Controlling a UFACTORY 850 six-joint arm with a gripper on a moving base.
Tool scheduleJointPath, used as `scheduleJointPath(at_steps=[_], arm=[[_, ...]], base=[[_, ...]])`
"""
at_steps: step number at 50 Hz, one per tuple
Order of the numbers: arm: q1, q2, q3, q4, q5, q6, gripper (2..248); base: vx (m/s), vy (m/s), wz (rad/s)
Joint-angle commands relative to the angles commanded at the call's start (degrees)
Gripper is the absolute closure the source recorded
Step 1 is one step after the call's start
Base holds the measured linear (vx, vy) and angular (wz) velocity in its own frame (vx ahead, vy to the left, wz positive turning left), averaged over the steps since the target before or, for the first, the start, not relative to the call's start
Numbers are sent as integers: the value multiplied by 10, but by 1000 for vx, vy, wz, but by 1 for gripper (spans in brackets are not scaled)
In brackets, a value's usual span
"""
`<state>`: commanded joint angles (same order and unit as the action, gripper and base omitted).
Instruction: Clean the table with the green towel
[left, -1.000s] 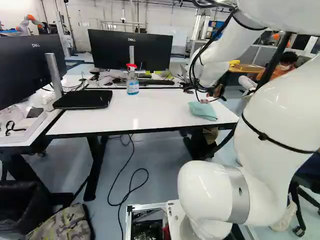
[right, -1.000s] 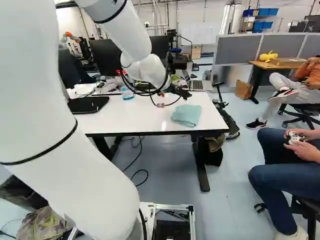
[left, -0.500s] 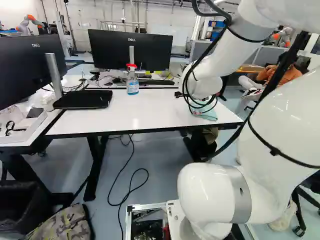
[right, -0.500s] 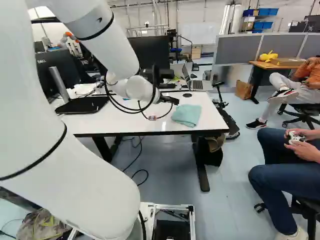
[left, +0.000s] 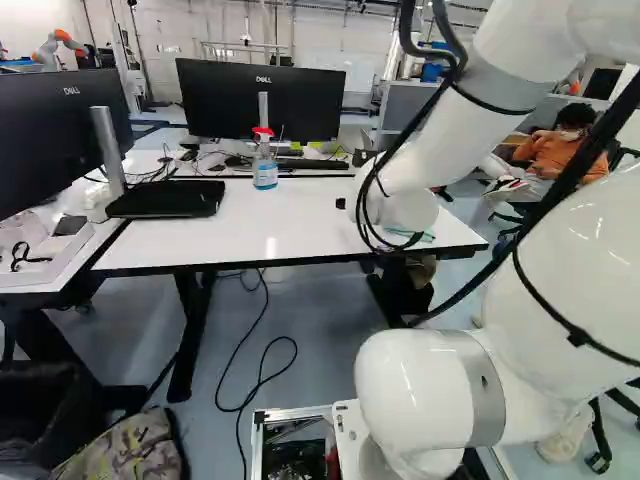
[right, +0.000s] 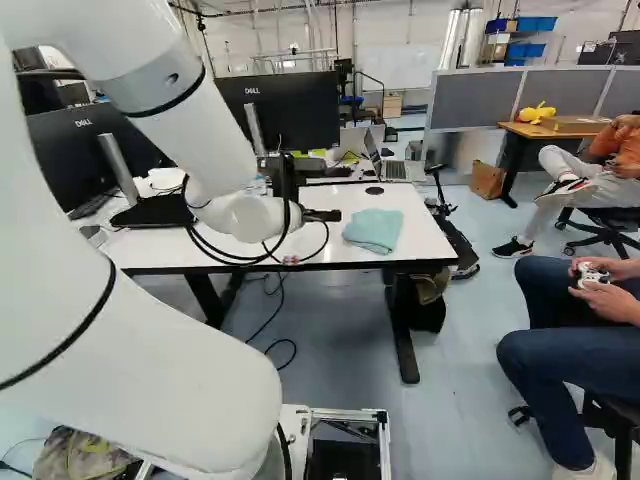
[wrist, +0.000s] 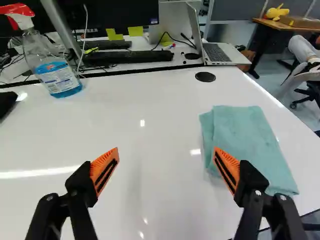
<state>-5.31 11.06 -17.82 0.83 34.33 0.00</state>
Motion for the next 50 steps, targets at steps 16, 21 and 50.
scheduleJointPath(at_steps=[16,21,50], arm=[[22,20,52,-3,63,0,3],[27,25,65,-4,80,0,3],[49,45,118,-8,144,0,3]], base=[[0,0,0],[0,0,0],[0,0,0]])
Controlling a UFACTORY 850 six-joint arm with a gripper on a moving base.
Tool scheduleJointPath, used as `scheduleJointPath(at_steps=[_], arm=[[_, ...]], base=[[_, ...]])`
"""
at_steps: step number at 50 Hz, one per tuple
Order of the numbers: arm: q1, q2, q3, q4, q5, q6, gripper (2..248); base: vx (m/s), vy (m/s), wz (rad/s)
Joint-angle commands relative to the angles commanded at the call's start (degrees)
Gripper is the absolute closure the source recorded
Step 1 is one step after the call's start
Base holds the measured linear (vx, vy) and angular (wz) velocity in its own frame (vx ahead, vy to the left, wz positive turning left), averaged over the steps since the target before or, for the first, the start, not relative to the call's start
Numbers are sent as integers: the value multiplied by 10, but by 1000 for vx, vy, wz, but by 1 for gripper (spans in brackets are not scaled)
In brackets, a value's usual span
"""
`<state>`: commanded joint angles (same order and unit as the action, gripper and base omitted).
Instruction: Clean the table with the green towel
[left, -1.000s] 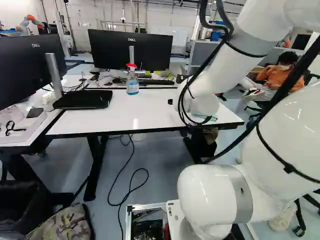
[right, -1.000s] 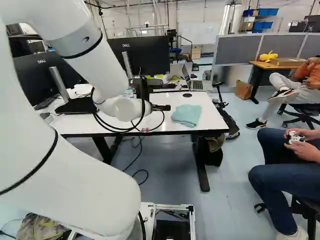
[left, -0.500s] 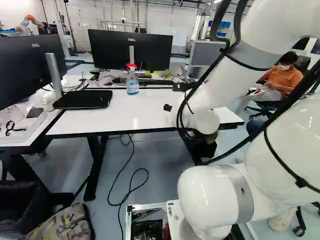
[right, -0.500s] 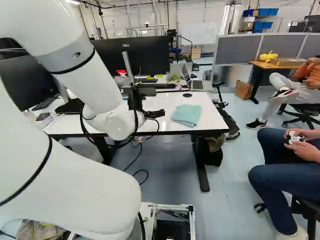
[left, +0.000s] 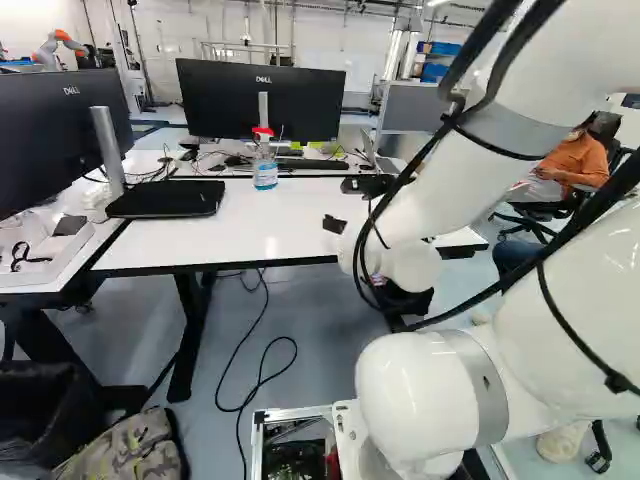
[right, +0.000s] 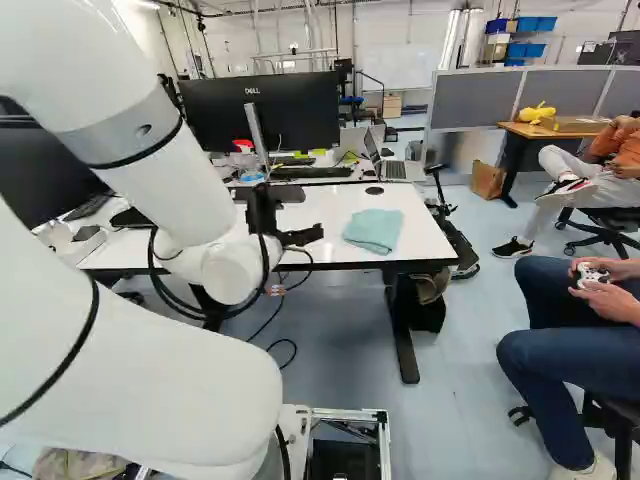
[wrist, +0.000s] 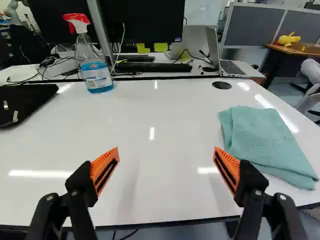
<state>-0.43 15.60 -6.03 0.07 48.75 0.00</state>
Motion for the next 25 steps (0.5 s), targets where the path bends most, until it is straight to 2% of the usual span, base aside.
scheduleJointPath(at_steps=[25], arm=[[4,4,10,-1,13,0,3]], base=[[0,0,0]])
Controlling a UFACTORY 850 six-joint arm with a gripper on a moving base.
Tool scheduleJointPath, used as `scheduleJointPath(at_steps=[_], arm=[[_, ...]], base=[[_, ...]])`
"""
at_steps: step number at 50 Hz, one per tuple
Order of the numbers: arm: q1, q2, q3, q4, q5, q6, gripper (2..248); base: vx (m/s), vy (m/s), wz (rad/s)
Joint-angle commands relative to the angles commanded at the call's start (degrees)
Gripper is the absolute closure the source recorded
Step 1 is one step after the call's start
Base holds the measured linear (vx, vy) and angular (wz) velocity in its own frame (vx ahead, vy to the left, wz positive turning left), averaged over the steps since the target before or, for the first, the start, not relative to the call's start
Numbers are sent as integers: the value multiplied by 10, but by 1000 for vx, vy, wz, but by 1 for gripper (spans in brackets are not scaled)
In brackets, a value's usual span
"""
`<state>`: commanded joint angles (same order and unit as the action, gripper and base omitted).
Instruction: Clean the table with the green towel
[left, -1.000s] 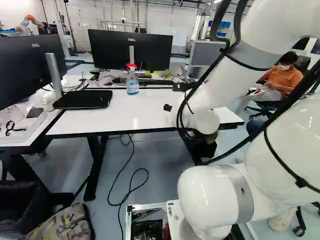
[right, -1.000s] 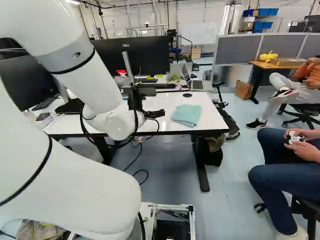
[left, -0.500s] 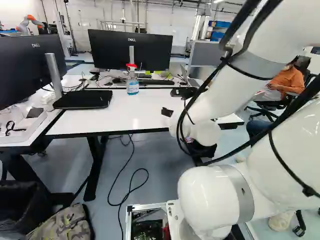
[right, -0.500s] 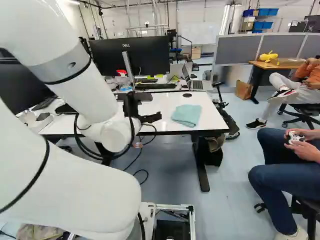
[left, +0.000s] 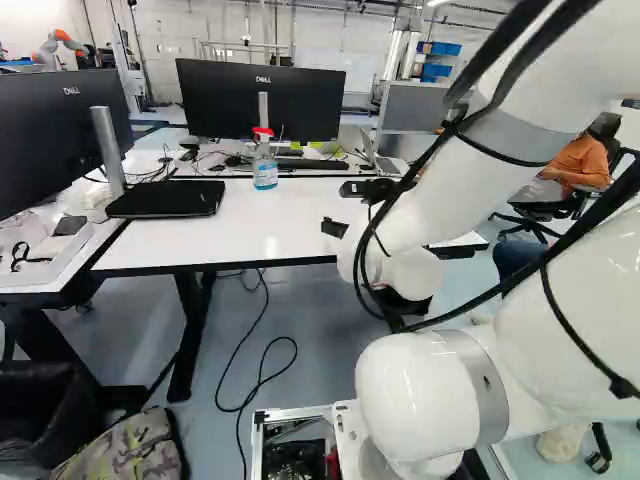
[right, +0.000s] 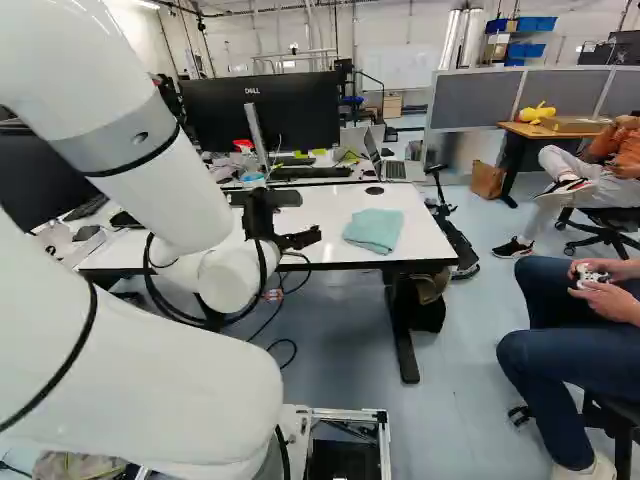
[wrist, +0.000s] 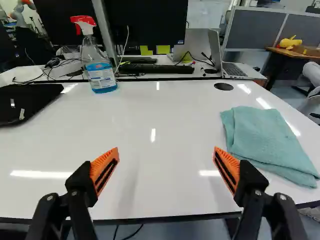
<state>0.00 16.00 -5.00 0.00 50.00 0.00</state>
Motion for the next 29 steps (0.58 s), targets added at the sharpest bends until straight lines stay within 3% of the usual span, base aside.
scheduleJointPath(at_steps=[29], arm=[[0,0,0,0,0,0,3]], base=[[0,0,0]])
